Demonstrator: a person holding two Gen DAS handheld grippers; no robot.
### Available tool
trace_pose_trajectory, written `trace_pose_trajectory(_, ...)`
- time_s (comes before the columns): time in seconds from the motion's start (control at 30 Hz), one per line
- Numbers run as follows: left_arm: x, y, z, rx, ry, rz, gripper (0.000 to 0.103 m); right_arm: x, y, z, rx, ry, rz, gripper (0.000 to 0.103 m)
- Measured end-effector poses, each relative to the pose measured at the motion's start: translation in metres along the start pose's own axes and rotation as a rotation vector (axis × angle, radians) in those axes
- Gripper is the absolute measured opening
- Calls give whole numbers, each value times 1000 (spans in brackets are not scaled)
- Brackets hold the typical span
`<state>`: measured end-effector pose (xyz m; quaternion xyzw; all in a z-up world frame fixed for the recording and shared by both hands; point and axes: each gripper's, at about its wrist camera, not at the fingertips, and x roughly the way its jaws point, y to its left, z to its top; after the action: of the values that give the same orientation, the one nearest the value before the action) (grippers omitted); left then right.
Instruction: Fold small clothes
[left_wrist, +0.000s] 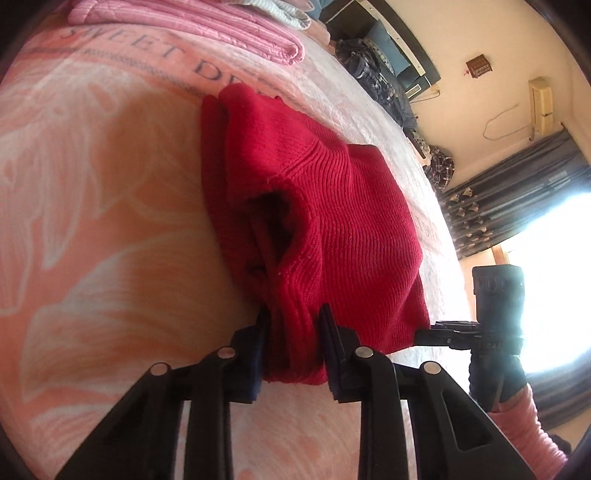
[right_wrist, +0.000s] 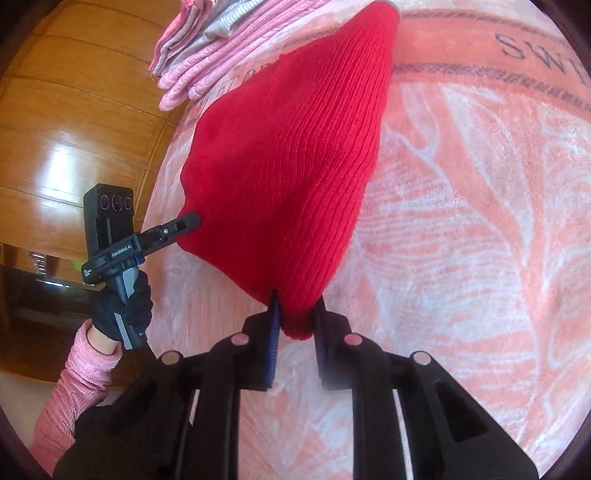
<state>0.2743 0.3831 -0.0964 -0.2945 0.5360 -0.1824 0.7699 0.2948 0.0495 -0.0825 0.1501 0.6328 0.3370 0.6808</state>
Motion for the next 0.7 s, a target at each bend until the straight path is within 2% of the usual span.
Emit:
trace_pose_trajectory(0.1, 4, 8, -7, 4, 12, 17, 24, -2, -5, -5, -11, 14, -37, 12)
trace_pose_trajectory(0.23, 11, 12, -11, 7, 12, 13, 26, 21, -14, -7, 0, 51, -96, 12)
trace_pose_trajectory(0.33, 10, 11, -12, 31, 10, 7, 27, 24, -11, -5, -26, 65, -105, 14)
trace_pose_trajectory(0.47, 0, 7, -2, 9, 54, 13, 43, 12, -7, -4, -44, 52, -77, 34)
trace_pose_trajectory(0.5, -7, 4, 2, 16, 43, 35, 45, 6, -7, -3, -47, 37, -79, 38)
trace_pose_trajectory(0.63, -44, -1, 27, 41, -80, 104, 45, -15, -7, 8, -49, -42, -96, 42)
trace_pose_trajectory(0.7, -49, 0, 48, 40, -117, 127, 46, -23, -11, 16, -35, -75, -84, 43)
